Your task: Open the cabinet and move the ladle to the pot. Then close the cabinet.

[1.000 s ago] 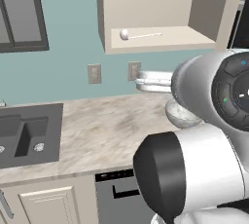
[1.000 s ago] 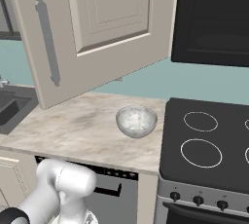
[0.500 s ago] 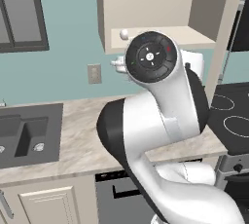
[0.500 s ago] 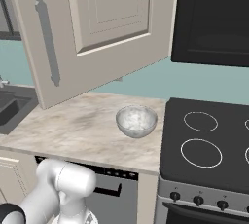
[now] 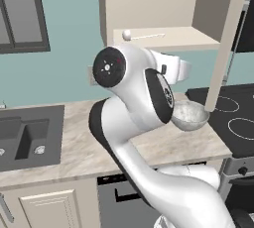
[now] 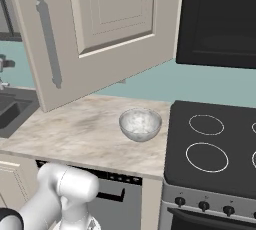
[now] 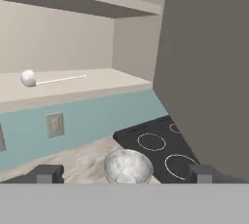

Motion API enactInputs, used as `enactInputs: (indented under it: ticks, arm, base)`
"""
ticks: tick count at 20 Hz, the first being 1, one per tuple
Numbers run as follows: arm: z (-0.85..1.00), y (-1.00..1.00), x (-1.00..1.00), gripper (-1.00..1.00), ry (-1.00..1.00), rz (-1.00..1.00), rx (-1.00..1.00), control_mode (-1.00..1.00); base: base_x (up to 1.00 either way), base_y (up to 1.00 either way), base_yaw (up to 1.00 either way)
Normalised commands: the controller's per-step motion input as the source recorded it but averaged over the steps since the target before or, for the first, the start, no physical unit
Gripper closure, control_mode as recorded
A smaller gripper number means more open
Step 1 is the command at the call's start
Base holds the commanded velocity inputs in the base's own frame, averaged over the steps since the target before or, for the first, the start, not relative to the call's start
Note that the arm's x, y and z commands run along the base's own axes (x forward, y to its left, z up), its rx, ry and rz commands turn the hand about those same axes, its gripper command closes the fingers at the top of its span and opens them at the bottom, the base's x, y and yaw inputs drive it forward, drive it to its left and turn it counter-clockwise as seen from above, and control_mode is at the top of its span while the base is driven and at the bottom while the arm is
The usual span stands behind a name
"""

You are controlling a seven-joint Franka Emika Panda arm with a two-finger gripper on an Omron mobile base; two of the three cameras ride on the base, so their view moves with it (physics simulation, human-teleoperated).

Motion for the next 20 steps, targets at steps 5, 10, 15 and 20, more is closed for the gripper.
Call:
enactInputs:
  ticks: [5,10,15,20]
  arm:
    - [0.00,-0.31,0.19,-1.00,-0.01,-0.21,-0.08,-1.00]
    - [0.00,-0.42,0.10,-1.00,0.00,-0.23,-0.06,-1.00]
    - [0.00,-0.52,0.00,-1.00,0.00,-0.23,-0.05,-1.00]
    - [0.00,-0.56,0.00,-1.00,0.00,-0.22,-0.04,-1.00]
  base:
    - [0.00,0.00,0.00]
    - [0.00,0.00,0.00]
    - [0.00,0.00,0.00]
    - [0.00,0.00,0.00]
